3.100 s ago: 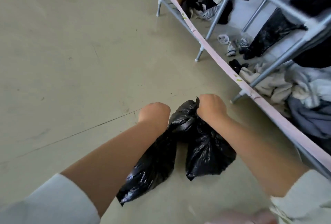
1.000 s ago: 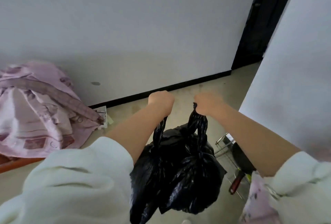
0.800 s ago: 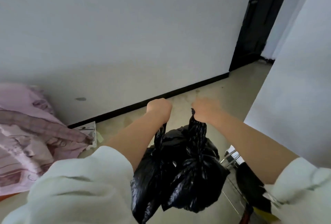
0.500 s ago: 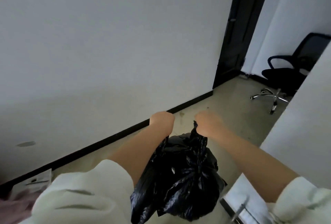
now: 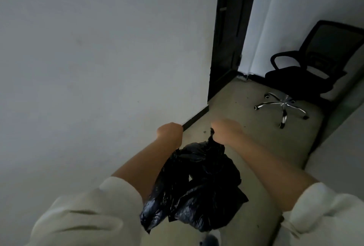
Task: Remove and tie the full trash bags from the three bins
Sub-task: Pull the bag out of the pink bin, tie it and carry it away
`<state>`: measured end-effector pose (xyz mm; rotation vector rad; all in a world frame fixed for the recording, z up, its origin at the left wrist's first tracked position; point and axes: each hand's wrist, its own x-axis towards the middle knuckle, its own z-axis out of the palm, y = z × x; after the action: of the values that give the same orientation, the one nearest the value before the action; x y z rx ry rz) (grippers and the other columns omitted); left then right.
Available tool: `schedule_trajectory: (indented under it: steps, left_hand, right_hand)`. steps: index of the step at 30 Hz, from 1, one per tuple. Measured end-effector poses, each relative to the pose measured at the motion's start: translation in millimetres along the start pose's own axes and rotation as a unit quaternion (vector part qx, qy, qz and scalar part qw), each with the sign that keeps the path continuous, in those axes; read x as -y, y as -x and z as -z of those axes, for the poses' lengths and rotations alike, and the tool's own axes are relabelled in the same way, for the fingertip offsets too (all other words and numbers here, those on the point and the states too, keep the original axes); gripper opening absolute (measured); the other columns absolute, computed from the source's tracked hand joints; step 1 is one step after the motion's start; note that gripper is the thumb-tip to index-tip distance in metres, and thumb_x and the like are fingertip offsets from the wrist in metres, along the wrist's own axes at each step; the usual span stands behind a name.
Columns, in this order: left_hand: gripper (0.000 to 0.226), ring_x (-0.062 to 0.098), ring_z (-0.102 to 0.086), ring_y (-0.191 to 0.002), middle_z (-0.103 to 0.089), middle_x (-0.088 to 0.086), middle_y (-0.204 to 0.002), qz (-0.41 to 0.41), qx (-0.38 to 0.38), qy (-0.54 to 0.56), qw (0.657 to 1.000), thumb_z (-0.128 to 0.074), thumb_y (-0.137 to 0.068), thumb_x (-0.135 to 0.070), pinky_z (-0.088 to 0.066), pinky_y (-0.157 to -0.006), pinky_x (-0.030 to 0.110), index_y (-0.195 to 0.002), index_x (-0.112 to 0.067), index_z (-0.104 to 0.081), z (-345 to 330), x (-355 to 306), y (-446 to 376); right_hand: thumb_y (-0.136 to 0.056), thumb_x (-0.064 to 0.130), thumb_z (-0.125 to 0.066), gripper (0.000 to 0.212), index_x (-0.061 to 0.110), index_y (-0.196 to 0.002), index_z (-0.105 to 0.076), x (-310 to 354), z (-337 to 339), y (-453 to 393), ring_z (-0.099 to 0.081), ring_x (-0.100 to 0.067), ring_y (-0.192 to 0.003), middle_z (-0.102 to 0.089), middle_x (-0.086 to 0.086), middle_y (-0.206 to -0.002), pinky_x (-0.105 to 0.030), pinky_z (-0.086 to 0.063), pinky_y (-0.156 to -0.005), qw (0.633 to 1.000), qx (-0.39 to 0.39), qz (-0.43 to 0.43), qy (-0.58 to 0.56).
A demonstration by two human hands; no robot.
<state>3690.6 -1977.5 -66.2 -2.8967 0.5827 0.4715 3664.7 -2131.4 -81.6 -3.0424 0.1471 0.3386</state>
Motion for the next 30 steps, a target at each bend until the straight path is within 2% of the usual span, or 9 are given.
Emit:
schedule_trajectory:
  steps: [2,4,14,17,20,22,25,27,30]
  left_hand:
    - [0.031,0.024,-0.059,-0.111,-0.058,0.011,-0.122,0.006,0.016,0.011,1.0,-0.044,-0.09,0.003,-0.048,-0.089,0.028,-0.117,-0.001,-0.058,17.9,-7.4,-65.2]
    - [0.031,0.024,-0.058,-0.112,-0.058,0.01,-0.123,0.009,0.03,0.016,0.999,-0.043,-0.09,0.003,-0.048,-0.09,0.027,-0.117,-0.002,-0.057,33.5,-15.0,-121.1]
    - [0.029,0.027,-0.059,-0.111,-0.06,0.011,-0.121,0.008,0.084,0.049,0.995,-0.047,-0.091,-0.002,-0.048,-0.085,0.03,-0.117,-0.003,-0.059,56.0,-54.5,-403.4]
    - [0.029,0.027,-0.06,-0.111,-0.06,0.01,-0.12,0.013,0.109,0.07,0.991,-0.046,-0.092,-0.002,-0.048,-0.083,0.031,-0.118,-0.006,-0.059,39.4,-66.1,-478.4]
    - [0.028,0.027,-0.062,-0.108,-0.062,0.01,-0.11,0.039,0.138,0.104,0.984,-0.044,-0.093,-0.002,-0.044,-0.074,0.029,-0.117,-0.007,-0.059,21.8,-76.4,-542.1]
    - [0.028,0.027,-0.062,-0.107,-0.063,0.009,-0.109,0.064,0.158,0.127,0.977,-0.045,-0.093,-0.001,-0.04,-0.07,0.027,-0.115,-0.008,-0.06,12.1,-81.4,-578.2]
    - [0.028,0.027,-0.061,-0.107,-0.062,0.009,-0.116,0.103,0.176,0.143,0.969,-0.045,-0.091,0.0,-0.04,-0.069,0.028,-0.113,-0.009,-0.06,-2.1,-87.3,-629.4]
    - [0.029,0.027,-0.061,-0.108,-0.062,0.009,-0.117,0.13,0.18,0.151,0.963,-0.045,-0.091,0.0,-0.042,-0.071,0.029,-0.114,-0.009,-0.06,-12.4,-90.7,-663.4]
    - [0.031,0.029,-0.06,-0.11,-0.062,0.011,-0.117,0.174,0.195,0.172,0.95,-0.043,-0.091,0.001,-0.047,-0.077,0.032,-0.116,-0.008,-0.059,-35.0,-100.5,-711.9]
  right_hand:
    - [-0.084,0.0,-0.042,0.034,0.013,-0.055,-0.03,-26.2,10.9,-60.8,-0.035,-0.014,-0.056,-0.032,0.001,-0.061,-0.023,-0.033,-0.053,1.0,0.009,-0.004,0.006]
    - [-0.084,-0.001,-0.042,0.036,0.013,-0.053,-0.027,-50.6,20.6,-112.8,-0.028,-0.012,-0.051,-0.029,0.001,-0.059,-0.021,-0.024,-0.047,1.0,0.008,-0.003,0.009]
    - [-0.085,0.002,-0.043,0.037,0.013,-0.054,-0.026,-172.2,30.1,-370.5,-0.027,-0.013,-0.051,-0.028,0.0,-0.06,-0.022,-0.024,-0.048,0.996,0.082,-0.007,0.027]
    - [-0.088,0.006,-0.044,0.039,0.015,-0.056,-0.024,-204.6,10.5,-439.5,-0.035,-0.018,-0.059,-0.027,0.001,-0.062,-0.029,-0.034,-0.065,0.99,0.136,-0.003,0.036]
    - [-0.088,0.007,-0.044,0.04,0.016,-0.057,-0.022,-237.3,-10.6,-502.5,-0.041,-0.023,-0.074,-0.026,0.001,-0.065,-0.029,-0.034,-0.069,0.984,0.175,0.001,0.043]
    - [-0.088,0.007,-0.045,0.036,0.013,-0.059,-0.025,-255.2,-25.2,-542.4,-0.042,-0.025,-0.077,-0.036,-0.002,-0.073,-0.031,-0.035,-0.068,0.98,0.195,0.003,0.042]
    - [-0.089,0.007,-0.046,0.006,0.008,-0.083,-0.046,-272.2,-42.0,-602.6,-0.046,-0.025,-0.08,-0.052,-0.012,-0.106,-0.032,-0.038,-0.069,0.973,0.225,0.031,0.042]
    - [-0.089,0.007,-0.046,0.013,0.005,-0.1,-0.053,-281.9,-56.9,-644.7,-0.055,-0.029,-0.092,-0.053,-0.013,-0.115,-0.033,-0.042,-0.074,0.97,0.236,0.048,0.038]
    - [-0.09,0.009,-0.046,0.018,0.003,-0.105,-0.053,-299.2,-92.3,-703.8,-0.056,-0.03,-0.103,-0.053,-0.012,-0.117,-0.032,-0.041,-0.073,0.964,0.256,0.06,0.043]
